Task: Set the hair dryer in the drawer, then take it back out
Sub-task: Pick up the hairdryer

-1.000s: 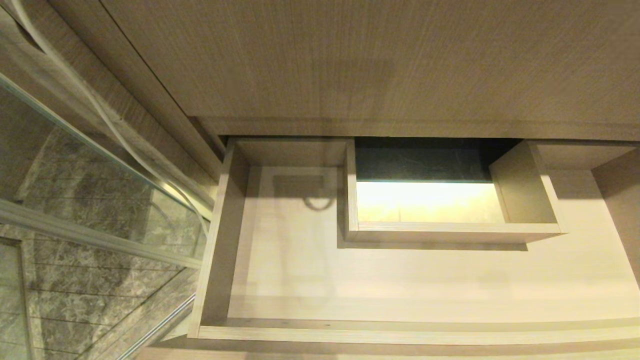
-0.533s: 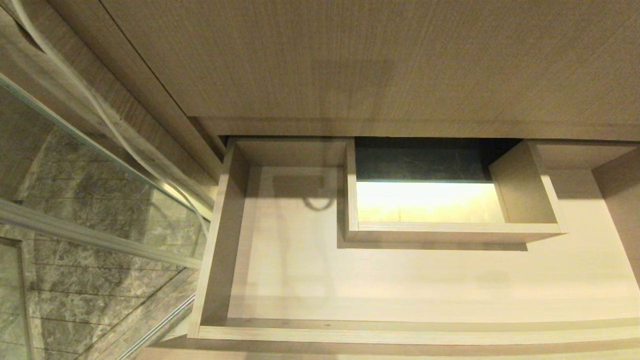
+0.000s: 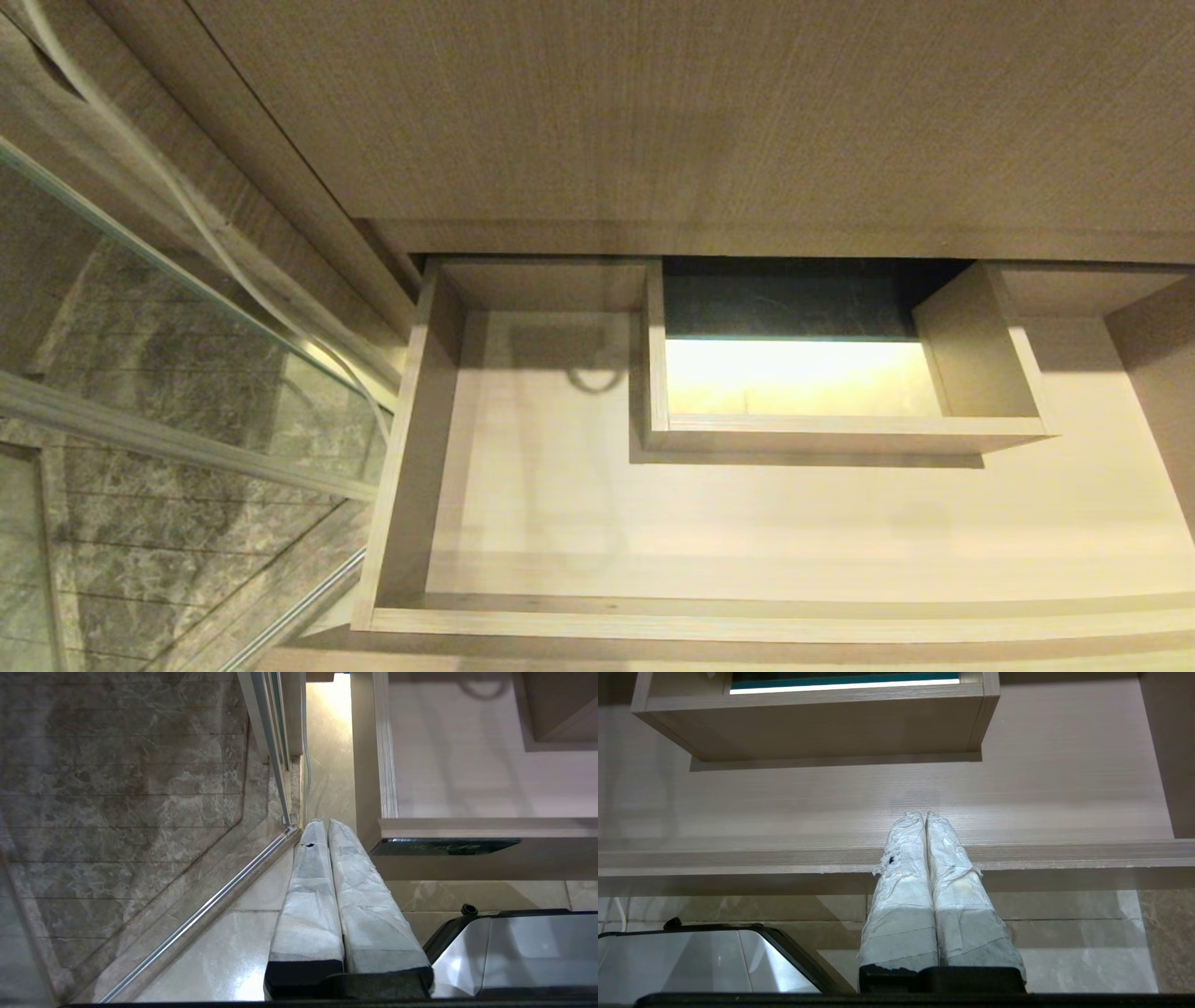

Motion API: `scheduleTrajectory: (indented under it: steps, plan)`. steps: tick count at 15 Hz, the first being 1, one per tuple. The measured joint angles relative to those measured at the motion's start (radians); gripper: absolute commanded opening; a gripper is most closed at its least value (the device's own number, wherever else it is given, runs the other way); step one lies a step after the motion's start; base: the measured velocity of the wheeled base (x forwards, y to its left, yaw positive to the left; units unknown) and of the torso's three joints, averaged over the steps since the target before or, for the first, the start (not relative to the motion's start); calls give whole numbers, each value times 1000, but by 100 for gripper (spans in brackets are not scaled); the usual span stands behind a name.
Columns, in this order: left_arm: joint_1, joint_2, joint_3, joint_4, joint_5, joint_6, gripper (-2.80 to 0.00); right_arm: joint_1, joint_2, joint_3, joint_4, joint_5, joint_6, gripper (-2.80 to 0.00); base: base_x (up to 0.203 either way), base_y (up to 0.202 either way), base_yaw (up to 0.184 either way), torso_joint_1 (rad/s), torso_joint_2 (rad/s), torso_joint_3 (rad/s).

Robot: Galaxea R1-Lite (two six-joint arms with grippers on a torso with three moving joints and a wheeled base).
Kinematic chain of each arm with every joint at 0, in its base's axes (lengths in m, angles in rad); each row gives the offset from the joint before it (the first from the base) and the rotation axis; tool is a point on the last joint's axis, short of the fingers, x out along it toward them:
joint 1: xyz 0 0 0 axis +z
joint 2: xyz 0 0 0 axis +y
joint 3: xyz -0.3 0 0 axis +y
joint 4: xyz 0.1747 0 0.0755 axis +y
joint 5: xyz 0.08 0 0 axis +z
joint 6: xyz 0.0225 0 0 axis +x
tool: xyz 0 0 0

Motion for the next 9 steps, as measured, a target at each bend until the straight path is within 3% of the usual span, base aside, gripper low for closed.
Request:
scheduleTrajectory:
  steps: [4, 9]
  plan:
    - [0, 0, 0, -1, 0, 0, -280, -1, 0, 0, -1, 0, 0, -280, 0, 0, 0, 230, -450, -198]
    - [0, 0, 0, 0, 0, 0, -280, -1, 0, 0, -1, 0, 1, -280, 1, -8, 155, 126, -479, -220]
